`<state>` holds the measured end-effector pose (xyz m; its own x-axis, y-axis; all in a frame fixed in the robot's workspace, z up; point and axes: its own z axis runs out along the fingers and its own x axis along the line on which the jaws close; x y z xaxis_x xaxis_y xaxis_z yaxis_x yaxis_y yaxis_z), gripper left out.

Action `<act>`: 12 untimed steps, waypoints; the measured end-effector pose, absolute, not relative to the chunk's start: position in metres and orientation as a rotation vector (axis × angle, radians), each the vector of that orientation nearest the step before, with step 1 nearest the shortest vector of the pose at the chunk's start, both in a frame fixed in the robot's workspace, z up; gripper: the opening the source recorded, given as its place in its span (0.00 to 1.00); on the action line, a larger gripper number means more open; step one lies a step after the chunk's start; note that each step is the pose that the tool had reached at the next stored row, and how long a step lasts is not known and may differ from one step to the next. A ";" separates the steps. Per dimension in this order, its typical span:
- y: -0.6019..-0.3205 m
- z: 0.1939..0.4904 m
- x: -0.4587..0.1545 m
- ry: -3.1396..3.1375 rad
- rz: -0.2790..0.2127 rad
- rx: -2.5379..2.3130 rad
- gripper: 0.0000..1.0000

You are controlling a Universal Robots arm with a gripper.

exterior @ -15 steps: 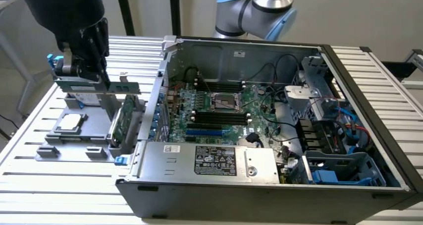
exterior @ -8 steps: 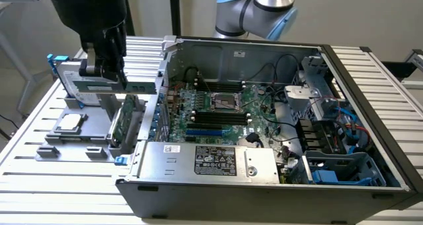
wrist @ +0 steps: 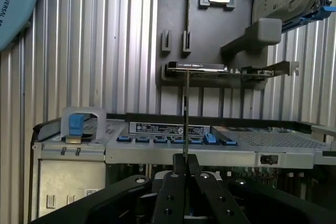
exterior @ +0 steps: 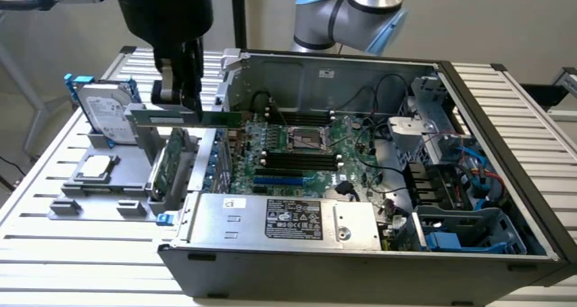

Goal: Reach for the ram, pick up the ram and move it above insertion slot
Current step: 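Pick up the ram and move it above insertion slot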

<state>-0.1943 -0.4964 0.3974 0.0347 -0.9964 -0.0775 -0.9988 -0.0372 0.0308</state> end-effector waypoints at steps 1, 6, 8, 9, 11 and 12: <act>-0.496 0.397 -0.190 2.158 0.120 -2.237 0.14; -0.494 0.397 -0.167 2.157 0.120 -2.237 0.14; -0.494 0.397 -0.158 2.157 0.120 -2.237 0.14; -0.493 0.397 -0.153 2.157 0.120 -2.237 0.14; -0.492 0.397 -0.144 2.158 0.120 -2.237 0.14; -0.492 0.397 -0.140 2.157 0.120 -2.237 0.14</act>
<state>-0.1398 -0.4915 0.3970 0.0348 -0.9964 -0.0775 -0.9988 -0.0373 0.0310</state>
